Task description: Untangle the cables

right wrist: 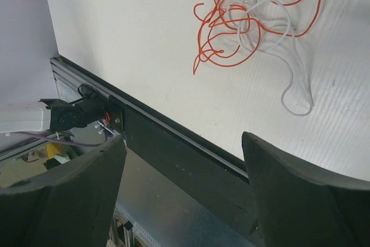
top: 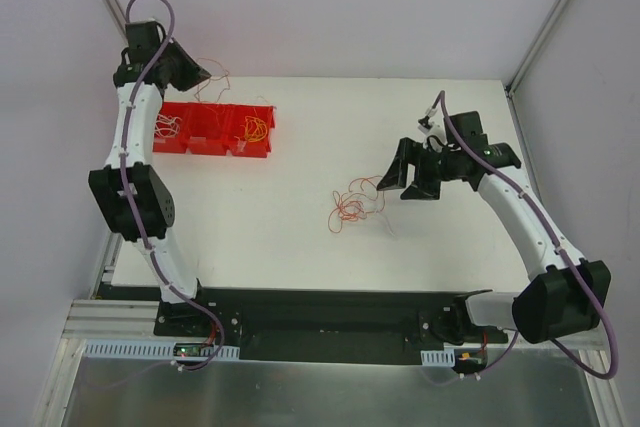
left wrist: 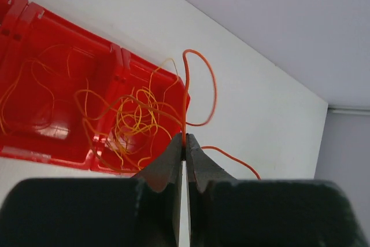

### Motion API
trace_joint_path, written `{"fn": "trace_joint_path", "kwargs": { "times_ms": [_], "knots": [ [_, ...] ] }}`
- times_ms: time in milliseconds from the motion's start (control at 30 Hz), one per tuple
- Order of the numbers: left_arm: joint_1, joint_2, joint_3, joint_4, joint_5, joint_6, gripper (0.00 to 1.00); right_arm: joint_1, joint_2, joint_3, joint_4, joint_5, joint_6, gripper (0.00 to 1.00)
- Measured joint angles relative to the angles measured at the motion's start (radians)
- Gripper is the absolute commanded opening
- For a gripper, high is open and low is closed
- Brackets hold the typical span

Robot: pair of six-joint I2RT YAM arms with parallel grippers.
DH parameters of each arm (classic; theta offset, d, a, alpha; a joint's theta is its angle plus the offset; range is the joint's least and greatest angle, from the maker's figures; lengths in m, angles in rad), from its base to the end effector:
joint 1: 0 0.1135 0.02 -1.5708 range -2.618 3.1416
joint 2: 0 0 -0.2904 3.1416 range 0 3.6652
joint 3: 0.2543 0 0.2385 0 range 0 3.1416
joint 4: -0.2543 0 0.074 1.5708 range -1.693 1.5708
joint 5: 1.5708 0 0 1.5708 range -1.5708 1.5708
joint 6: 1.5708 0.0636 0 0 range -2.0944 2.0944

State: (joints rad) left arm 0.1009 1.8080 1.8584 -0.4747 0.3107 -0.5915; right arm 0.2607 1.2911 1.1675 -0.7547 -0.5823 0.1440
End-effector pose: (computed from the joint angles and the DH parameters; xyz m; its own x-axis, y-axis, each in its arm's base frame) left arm 0.4381 0.0248 0.4119 -0.4411 -0.5783 -0.6863 -0.0779 0.7865 -0.6126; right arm 0.2397 0.1002 0.3259 -0.8155 -0.0935 -0.5711 -0.4421 0.7375 0.5105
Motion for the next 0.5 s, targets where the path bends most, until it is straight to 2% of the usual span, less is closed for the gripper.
{"fn": "trace_joint_path", "kwargs": {
  "times_ms": [100,200,333,500],
  "knots": [
    [0.064,0.153,0.104,0.011,0.049,-0.044,0.00,-0.003,0.006,0.021,-0.016,0.004,-0.010,0.84],
    [0.110,0.257,0.117,0.022,0.083,-0.086,0.00,-0.005,0.006,0.042,-0.022,0.016,-0.023,0.84],
    [0.135,0.329,0.051,0.007,0.094,-0.108,0.00,-0.018,0.006,0.058,-0.038,0.036,-0.036,0.84],
    [0.121,0.333,-0.060,0.005,0.097,-0.108,0.00,-0.041,0.020,0.089,-0.058,0.055,-0.047,0.84]
  ]
}}
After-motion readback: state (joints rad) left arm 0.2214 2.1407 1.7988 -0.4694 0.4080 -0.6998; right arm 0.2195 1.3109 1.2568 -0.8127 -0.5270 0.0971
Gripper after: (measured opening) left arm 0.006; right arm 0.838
